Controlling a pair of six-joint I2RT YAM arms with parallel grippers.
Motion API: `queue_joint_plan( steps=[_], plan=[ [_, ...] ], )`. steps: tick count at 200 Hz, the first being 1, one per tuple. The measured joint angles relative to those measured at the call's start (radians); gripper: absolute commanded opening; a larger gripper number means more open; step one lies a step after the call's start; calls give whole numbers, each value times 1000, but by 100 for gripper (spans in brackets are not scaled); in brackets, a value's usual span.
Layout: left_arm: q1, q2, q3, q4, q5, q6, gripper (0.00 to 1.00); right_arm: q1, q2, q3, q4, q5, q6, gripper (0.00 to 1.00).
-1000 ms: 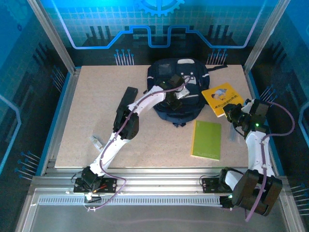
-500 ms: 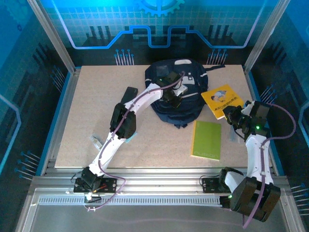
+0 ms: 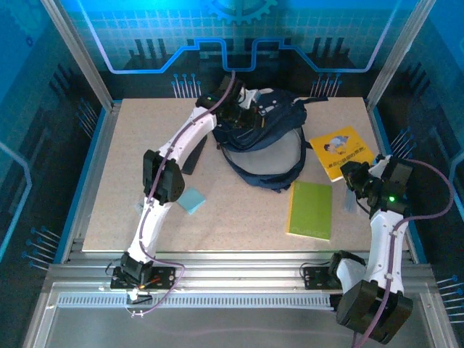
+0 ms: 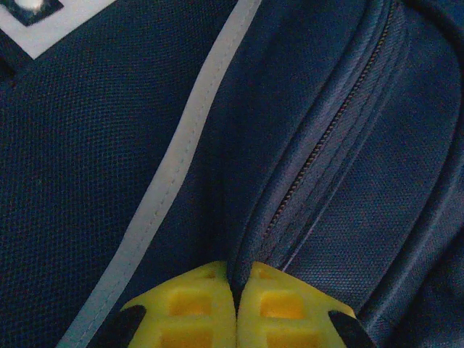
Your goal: Pack books, pencil case, and school supplies into a backpack
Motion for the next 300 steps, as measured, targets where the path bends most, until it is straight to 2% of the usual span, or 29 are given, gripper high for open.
queue_joint_plan(
  steps=[21,51,72,99,183,208,227,248,278,290,300],
  plan=[
    [16,0,5,15,51,-59,0,76,2,-14,48,12,27,0],
    [21,0,16,55,101,-134,0,283,52,-27,166,60,92,0],
    [19,0,17,73,125,-166,0,423,157,-27,278,106,135,0],
    [19,0,17,78,140,-183,0,540,339,-12,423,168,170,0],
    [21,-12,-3,94,147,-184,0,686,948,237,920,240,298,0],
    [22,-23,-41,112,148,-187,0,709,1128,358,998,236,353,0],
    [23,-28,-61,122,150,-193,0,726,1201,451,992,241,375,0],
    [27,-33,-66,132,150,-203,0,743,1241,539,935,253,392,12],
    [45,-43,-88,157,150,-211,0,745,1262,582,877,248,408,39],
    [47,-47,-103,169,150,-214,0,743,1258,565,869,254,405,55],
    [48,-49,-114,176,149,-218,0,741,1241,531,855,257,401,62]
  ],
)
